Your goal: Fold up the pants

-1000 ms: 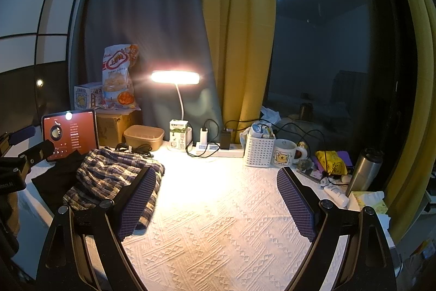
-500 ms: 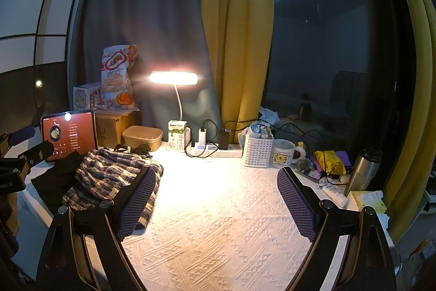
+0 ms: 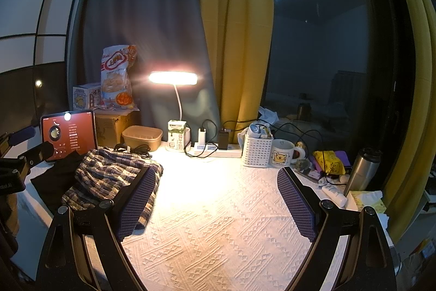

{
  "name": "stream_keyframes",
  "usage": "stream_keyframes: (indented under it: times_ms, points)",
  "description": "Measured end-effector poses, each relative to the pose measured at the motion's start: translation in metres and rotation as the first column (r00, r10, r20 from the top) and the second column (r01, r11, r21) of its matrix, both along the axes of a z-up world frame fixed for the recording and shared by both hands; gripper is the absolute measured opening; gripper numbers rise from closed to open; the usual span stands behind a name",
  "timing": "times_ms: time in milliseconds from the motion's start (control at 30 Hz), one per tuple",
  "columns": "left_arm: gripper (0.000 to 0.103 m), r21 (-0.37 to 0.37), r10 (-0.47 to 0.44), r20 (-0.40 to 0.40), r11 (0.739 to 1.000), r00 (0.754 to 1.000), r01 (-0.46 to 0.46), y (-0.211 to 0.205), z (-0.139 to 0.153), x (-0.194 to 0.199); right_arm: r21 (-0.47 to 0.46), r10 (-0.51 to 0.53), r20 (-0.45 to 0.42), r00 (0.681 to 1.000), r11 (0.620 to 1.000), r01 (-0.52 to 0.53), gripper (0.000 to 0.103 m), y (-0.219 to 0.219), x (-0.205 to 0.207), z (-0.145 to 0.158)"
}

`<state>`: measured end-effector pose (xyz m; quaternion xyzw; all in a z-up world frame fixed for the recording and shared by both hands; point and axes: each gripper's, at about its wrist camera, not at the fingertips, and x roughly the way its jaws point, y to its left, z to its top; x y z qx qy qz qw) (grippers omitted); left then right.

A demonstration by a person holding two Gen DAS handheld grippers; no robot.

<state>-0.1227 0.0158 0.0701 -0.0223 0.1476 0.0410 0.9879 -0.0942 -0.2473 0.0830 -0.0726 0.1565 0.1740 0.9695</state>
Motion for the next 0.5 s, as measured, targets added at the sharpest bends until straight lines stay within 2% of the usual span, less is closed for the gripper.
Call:
stream_keyframes:
  times_ms: [500]
  points:
    - [0.102, -0.004, -0.008, -0.001, 1.000, 1.000, 0.008, 0.0027, 0.0003, -0.0004, 0.000, -0.001, -0.001, 1.000, 1.000, 0.001, 0.092, -0.0010, 0.0003, -0.0004]
